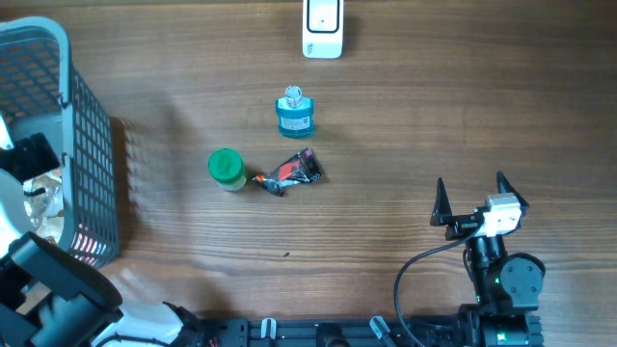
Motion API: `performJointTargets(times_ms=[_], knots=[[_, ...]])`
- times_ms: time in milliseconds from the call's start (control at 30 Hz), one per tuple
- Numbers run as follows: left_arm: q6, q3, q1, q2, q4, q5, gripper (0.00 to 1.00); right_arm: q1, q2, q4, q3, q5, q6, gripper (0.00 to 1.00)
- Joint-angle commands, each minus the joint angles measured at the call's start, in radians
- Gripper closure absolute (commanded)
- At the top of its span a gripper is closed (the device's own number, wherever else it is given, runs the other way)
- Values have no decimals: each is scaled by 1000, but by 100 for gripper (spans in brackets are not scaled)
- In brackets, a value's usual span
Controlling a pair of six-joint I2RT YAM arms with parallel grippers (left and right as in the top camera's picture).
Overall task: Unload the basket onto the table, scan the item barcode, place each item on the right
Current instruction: 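Lower the left gripper onto the clear bean bag and grasp it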
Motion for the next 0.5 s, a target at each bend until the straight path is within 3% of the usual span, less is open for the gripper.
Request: performJointTargets(times_ms=[0, 167, 467], knots=[[5, -3, -24, 18, -16, 86, 0, 2, -5, 3, -1, 9, -8, 0], [49, -3, -66, 78, -31, 61, 0, 1, -5, 3, -1, 9, -8, 0], [104, -3, -79, 178, -65, -205, 0, 1, -5, 3, -1, 9, -8, 0]])
